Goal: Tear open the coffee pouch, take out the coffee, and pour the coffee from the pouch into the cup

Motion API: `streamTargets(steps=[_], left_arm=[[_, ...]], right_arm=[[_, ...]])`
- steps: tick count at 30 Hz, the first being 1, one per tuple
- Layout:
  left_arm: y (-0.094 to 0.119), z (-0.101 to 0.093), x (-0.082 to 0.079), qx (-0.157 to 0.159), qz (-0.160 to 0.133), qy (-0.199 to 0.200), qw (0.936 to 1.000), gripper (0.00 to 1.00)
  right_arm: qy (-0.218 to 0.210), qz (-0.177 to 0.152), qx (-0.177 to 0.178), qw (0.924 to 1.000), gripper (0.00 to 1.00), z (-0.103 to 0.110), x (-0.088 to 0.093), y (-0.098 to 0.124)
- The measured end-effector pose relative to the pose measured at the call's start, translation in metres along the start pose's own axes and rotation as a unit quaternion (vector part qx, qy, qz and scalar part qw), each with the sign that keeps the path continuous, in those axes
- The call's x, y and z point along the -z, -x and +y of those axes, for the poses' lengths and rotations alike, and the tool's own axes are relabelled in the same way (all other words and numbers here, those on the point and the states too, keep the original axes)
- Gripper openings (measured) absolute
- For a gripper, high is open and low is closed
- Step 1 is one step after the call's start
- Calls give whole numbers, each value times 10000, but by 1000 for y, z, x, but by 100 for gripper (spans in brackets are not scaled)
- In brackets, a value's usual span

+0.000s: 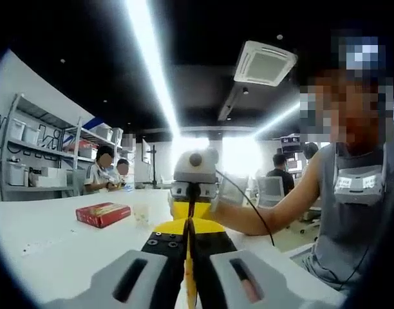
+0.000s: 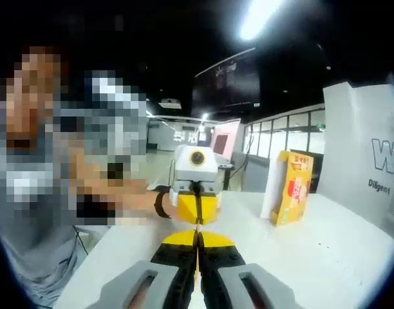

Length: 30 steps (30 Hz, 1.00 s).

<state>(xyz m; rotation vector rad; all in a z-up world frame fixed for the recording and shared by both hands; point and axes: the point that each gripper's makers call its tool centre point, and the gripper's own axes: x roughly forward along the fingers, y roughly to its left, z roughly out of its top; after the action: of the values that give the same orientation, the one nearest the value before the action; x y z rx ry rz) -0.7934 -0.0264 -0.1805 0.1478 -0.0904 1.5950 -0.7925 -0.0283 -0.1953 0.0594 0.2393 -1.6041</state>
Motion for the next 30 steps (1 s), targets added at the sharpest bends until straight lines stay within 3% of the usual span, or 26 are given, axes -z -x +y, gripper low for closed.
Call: streamTargets(steps=[3,6,14,21,25,30], left_arm=[[-1,-3,-1,-15,58,-64,10000,3],[0,-4,-7,-41,-6,-36,10000,3],[-1,-2,-26,-141,-538,22,9984,3],[-10,-1,-38,-417,-644,12,9970,3],[-11,-4,-39,-525,-650,-59,9965,3],[-10,-6,-37,-519,-516,-73,9973,3]], right_arm=[[-3,-84,-66,9999,2,1,0,0],[-6,-399,-164,9991,2,3,-9,2],[-248,-1055,-175,9940,2,1,-29,8],[-308,-1412,-103,9894,2,-4,-42,19],[-256,-1507,-113,9882,2,-3,-46,21],[-288,-1368,-117,9901,2,2,-45,17]])
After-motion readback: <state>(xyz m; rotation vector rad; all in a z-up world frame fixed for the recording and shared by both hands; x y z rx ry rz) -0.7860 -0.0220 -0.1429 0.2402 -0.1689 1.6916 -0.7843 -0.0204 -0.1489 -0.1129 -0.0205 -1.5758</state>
